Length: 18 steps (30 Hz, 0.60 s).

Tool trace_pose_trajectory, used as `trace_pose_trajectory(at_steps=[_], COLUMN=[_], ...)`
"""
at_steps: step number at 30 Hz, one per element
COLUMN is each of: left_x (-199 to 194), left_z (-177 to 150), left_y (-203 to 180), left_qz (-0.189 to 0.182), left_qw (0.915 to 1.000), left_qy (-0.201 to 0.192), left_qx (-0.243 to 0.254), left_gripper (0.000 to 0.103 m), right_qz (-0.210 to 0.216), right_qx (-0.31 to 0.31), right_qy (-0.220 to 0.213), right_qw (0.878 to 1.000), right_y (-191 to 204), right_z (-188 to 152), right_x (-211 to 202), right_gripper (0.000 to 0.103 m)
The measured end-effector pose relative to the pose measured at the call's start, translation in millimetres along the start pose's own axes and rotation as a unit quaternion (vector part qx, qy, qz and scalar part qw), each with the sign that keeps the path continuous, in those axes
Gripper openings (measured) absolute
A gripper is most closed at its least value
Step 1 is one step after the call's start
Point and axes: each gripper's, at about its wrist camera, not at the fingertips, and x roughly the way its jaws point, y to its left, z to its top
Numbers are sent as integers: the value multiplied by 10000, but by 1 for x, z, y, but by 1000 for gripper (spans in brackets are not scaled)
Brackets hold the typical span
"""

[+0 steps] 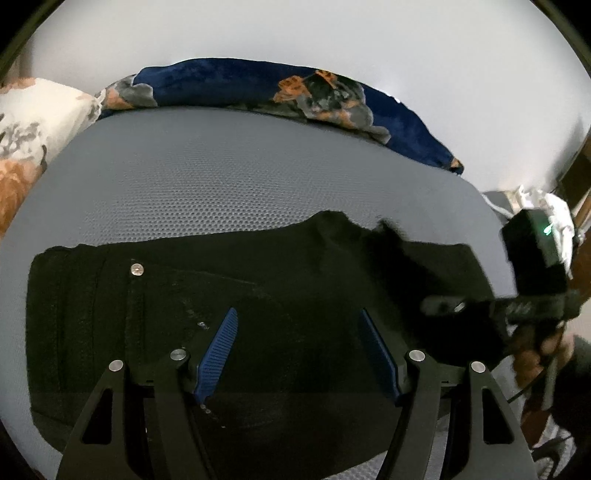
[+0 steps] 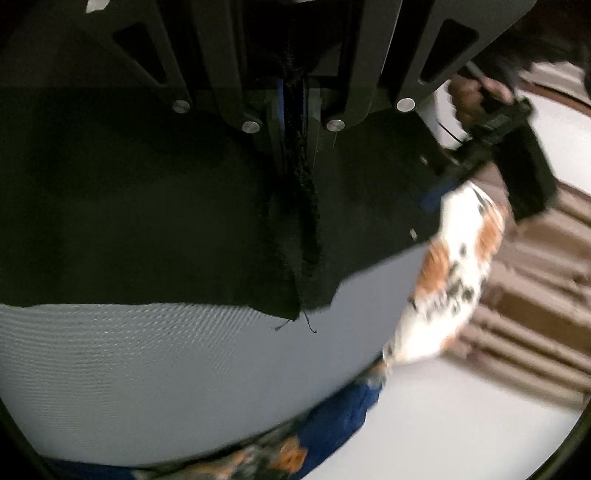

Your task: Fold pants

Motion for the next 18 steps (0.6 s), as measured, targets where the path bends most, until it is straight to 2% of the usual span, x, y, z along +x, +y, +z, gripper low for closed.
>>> trace_pose_trajectory(at_steps=[1,3,5,9,12,15,18], left_x=[0,-1,-2,-3,-3,2,13], left_z=[0,0,1,1,0,-2,-4], left_y=[0,-1,-2,-3,-7,-15,-23], left_qz=[-39,-86,-117,-374,-806,-1345,-1673], left_qw=[10000,10000,9999,9992,9960,9879,9786], left_qy=[4,5,9,93,289,659,1029], left_qx=[-13,-11,-8,-101,-262,-410,-610], left_gripper=[68,68,68,68,68,68,68], right_qz=[-68,-122,14,241,159,-6,-122], right_qx=[-47,-133,-132,-33,103,342,562], right_qy=[50,137,121,-152,-586,-987,-1289], right_qw=[10000,9997,9998,9996,9981,9945,9900], right_y=[3,10,18,24,16,2,-9], right_z=[0,-1,-1,2,0,-10,-22], right_x=[4,10,9,-12,-44,-73,-94], right_gripper=[14,27,38,38,40,42,42])
